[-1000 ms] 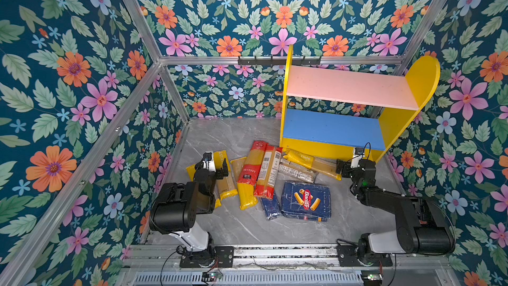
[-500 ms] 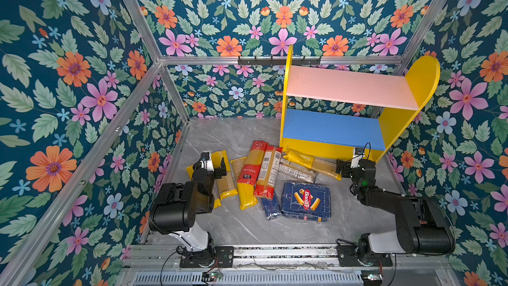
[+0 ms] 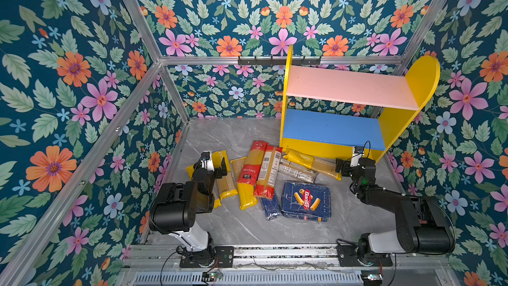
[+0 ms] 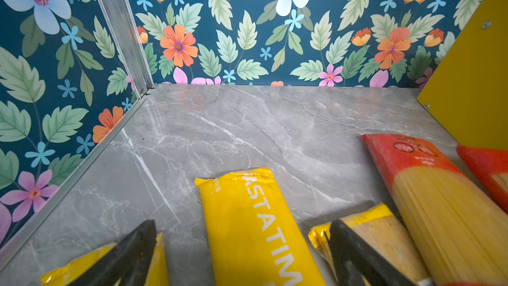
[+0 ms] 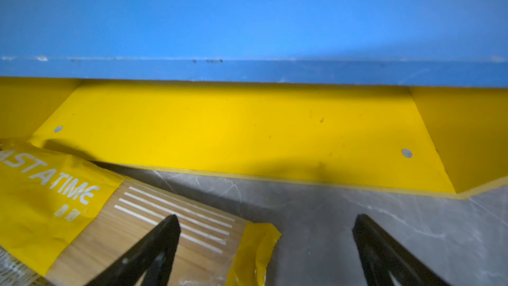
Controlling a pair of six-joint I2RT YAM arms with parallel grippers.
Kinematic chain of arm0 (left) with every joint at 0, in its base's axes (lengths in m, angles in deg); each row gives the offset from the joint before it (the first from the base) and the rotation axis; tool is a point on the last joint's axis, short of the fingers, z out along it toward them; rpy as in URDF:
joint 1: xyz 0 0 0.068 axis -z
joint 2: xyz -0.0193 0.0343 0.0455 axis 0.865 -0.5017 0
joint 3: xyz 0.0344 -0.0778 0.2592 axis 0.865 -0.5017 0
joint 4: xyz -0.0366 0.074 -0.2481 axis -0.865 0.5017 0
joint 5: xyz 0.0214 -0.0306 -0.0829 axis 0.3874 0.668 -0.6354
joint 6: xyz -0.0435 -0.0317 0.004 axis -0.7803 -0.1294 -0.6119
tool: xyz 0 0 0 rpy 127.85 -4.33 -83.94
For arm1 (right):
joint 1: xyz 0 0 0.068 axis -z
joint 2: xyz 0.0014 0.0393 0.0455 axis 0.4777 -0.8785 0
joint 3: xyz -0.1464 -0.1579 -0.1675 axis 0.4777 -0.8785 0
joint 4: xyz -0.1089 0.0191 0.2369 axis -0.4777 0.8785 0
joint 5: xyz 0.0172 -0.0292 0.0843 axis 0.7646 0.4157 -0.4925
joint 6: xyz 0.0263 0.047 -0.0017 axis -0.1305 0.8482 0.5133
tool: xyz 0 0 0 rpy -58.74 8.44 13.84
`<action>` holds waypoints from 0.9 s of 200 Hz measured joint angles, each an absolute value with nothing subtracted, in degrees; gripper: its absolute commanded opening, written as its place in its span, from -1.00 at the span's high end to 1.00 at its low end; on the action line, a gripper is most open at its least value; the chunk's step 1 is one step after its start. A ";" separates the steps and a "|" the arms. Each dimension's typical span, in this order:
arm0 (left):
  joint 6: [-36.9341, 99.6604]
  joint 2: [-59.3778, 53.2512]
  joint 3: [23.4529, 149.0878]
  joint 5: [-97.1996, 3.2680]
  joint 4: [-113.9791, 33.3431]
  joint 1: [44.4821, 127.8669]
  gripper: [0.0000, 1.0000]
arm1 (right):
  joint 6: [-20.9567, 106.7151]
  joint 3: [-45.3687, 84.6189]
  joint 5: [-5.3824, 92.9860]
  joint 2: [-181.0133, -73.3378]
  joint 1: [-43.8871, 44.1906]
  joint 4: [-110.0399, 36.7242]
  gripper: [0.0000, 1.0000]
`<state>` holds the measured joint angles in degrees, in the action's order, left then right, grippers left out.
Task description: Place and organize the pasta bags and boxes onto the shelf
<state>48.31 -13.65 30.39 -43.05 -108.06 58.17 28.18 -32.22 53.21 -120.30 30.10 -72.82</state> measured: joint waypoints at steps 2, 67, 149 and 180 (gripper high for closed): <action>48.31 -13.65 30.39 -43.05 -108.06 58.17 -1.00 | 28.18 -32.17 53.06 -120.30 30.10 -72.82 -0.99; 48.31 -13.65 30.39 -43.05 -108.04 58.17 -0.93 | 26.28 -11.85 46.98 -131.08 28.55 -52.63 -0.99; 46.54 2.63 32.73 -34.50 -93.99 60.90 -0.80 | 27.92 -23.41 57.47 -106.70 21.14 -43.99 -0.99; 45.69 14.85 35.42 -27.07 -85.55 70.76 -0.80 | 32.47 -23.96 61.45 -92.24 19.98 -38.05 -0.98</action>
<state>45.69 14.85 35.42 -27.07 -85.55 70.76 32.47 -23.96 61.45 -92.24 19.98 -38.05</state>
